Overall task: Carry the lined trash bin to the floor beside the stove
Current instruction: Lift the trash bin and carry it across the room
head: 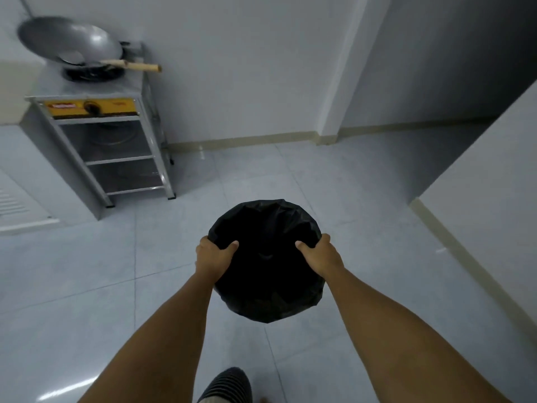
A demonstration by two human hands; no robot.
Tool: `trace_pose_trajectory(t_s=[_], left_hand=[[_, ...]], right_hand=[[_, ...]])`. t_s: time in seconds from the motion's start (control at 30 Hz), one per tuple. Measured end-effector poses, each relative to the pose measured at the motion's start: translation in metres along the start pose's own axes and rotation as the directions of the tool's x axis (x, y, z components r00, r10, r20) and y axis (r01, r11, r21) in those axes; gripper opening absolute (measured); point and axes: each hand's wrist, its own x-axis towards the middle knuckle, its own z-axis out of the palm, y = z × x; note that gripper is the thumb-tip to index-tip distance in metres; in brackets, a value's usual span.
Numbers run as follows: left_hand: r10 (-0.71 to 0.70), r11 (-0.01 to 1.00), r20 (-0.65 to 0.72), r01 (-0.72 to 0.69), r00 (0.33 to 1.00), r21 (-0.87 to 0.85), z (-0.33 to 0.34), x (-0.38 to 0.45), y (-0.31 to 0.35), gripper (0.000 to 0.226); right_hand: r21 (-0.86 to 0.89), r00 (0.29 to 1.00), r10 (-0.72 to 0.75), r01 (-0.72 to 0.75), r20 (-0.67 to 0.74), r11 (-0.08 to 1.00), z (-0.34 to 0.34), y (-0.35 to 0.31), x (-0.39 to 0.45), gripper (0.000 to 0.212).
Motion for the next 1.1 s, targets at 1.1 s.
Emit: trace_pose_trajectory(t_s=[1.1], left_hand=[[-0.117, 0.988, -0.106, 0.106, 0.987, -0.109, -0.071, 0.453, 0.168, 0.11]], right_hand=[[-0.053, 0.971, -0.152, 0.164, 0.186, 0.985, 0.077, -0.351, 0.418, 0.08]])
